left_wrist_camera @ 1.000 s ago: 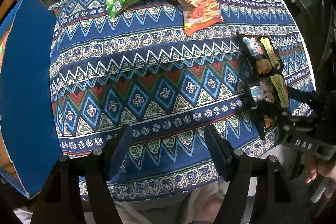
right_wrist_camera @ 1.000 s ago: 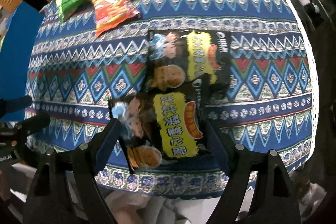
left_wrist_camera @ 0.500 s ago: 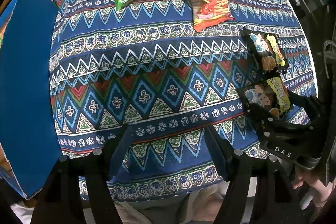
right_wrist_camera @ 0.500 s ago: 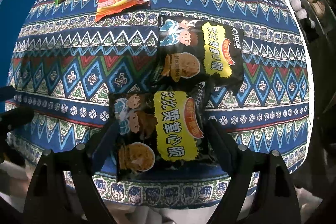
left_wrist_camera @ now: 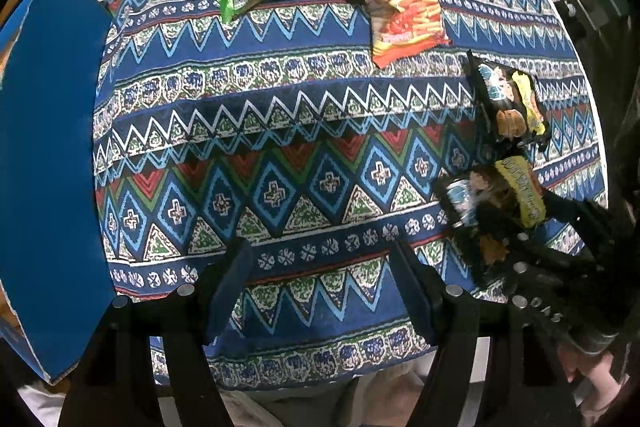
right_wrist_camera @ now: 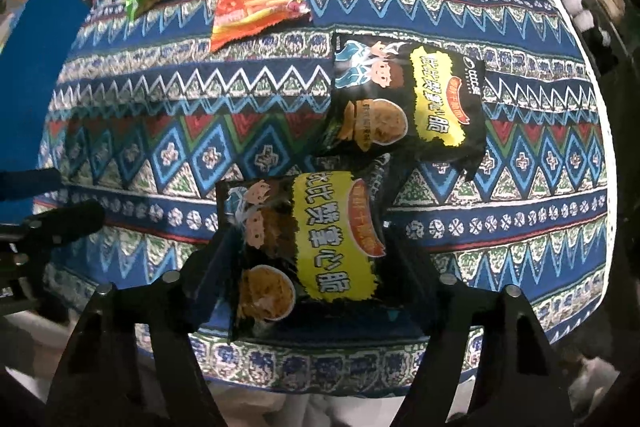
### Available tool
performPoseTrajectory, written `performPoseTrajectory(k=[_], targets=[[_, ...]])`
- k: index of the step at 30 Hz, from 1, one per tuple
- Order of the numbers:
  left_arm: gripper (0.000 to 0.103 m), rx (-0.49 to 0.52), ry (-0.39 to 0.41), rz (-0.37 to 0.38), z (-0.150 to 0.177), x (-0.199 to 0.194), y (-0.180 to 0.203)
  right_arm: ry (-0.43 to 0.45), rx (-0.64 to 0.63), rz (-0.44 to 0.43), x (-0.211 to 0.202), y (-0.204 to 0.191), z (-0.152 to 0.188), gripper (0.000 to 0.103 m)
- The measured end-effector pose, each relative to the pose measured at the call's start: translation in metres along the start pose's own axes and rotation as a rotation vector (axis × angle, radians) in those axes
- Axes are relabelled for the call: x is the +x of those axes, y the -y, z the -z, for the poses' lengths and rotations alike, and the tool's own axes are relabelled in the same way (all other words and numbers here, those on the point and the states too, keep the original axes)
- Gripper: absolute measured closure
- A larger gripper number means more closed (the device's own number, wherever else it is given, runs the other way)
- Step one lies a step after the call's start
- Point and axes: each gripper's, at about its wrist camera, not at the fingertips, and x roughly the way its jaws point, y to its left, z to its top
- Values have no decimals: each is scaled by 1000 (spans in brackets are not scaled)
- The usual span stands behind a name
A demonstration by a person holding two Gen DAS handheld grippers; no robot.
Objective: Organize snacks
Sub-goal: 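Grasp the black bag with yellow label using the right gripper, then lift the black bag off the tablecloth with the right gripper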
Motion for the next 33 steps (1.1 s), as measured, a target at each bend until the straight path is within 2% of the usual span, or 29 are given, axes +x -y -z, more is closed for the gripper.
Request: performPoseTrajectory(k=[1,8,12,15,16,17,19,23,26,27,28,33], targets=[[30,-4,5,2,-2,-1,0,8,14,-14,-3,1,-1,45],[30,-36,5,11,-14,-1,-5,6,74,-81,-6,13,-11,47],[30,-51,-6,16,-21,2,-15,83,43,-100,-9,22,-31,50],[30,-58,-1,14,-24,2,-20,100,45,-83,-5,22,-45,52],[30,-61,4,11,-25,1,-22,98,58,-90,-4,24,-48,61],[30,-62,9,9,-26,1,-24,102,69,-100,-3,24,-51,63],[30,-63,22,5,-30,-1,-26,120,75,-101,-7,24,-58,86],[30,-83,39,11,-46,-4,-33,157,93,-116,-19,29,-74,86],[30,-102,49,20,-62,-7,-35,129,111,-141,-22,33,-73,84],[30,-105,53,21,-68,-7,-36,106,134,-150,-22,37,-72,67],[30,-108,56,21,-77,-8,-32,97,160,-153,-24,42,-69,55],[30,-110,74,27,-98,-9,-29,100,197,-152,-41,53,-44,50]])
